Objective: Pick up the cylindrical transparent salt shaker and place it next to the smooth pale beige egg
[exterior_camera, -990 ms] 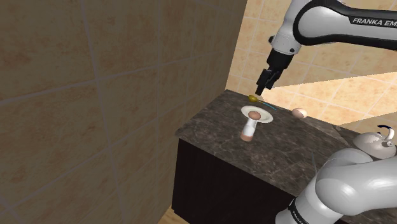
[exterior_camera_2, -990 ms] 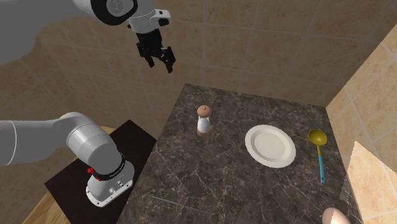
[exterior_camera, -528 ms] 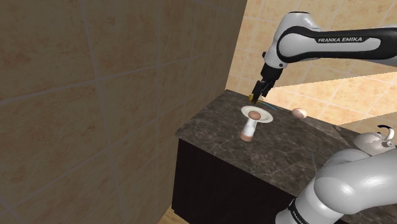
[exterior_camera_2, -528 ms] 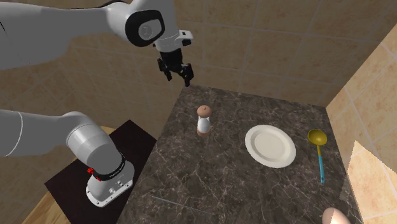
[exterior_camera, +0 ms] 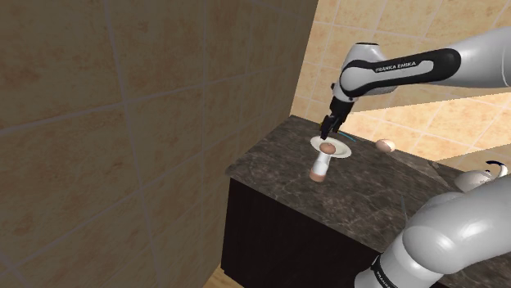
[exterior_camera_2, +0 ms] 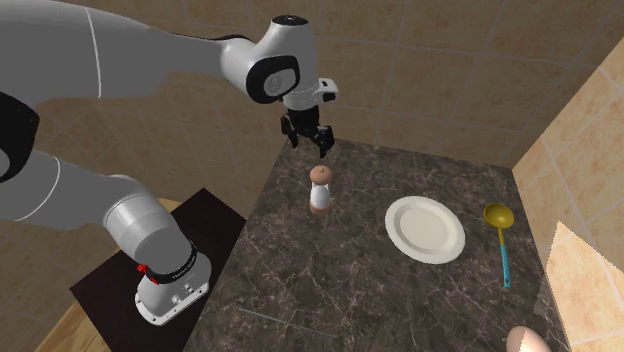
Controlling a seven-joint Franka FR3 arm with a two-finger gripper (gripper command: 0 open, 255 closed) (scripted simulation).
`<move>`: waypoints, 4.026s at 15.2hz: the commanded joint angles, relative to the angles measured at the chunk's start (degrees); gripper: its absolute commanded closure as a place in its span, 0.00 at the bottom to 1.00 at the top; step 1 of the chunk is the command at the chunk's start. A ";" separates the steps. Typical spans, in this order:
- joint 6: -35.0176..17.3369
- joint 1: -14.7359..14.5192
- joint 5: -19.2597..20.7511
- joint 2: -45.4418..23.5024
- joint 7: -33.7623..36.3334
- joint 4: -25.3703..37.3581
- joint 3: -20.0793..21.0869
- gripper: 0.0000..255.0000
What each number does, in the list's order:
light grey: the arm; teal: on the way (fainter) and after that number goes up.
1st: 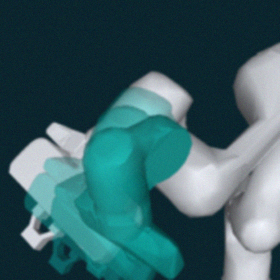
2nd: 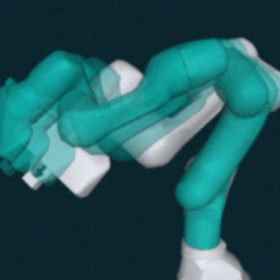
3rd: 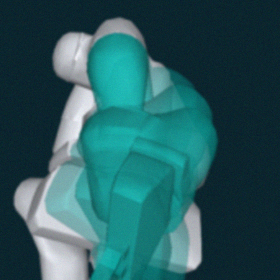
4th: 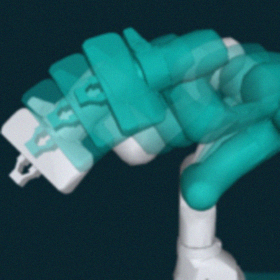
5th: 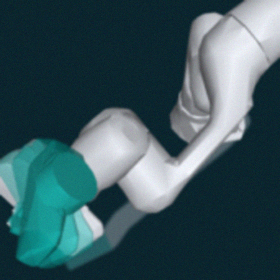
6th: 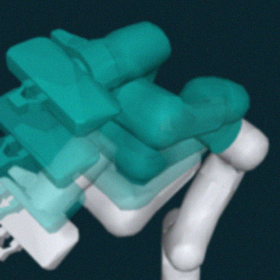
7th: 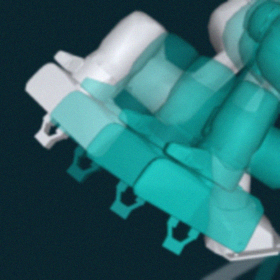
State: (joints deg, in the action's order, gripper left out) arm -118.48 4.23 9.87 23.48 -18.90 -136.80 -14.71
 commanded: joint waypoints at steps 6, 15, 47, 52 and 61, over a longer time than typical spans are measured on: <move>-7.08 0.66 -0.67 -9.05 -3.57 1.45 -3.49 0.00; -11.69 0.68 -1.01 -11.57 -3.93 -0.67 -4.09 0.00; 2.90 0.53 -0.81 -6.30 -3.98 8.75 -2.74 1.00; 6.80 0.43 -0.94 -5.64 -4.14 12.02 -2.42 1.00; 13.74 0.22 -1.29 -5.30 -4.55 18.62 -1.93 1.00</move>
State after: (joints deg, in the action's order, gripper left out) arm -105.51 4.50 8.60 18.05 -23.51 -118.80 -16.77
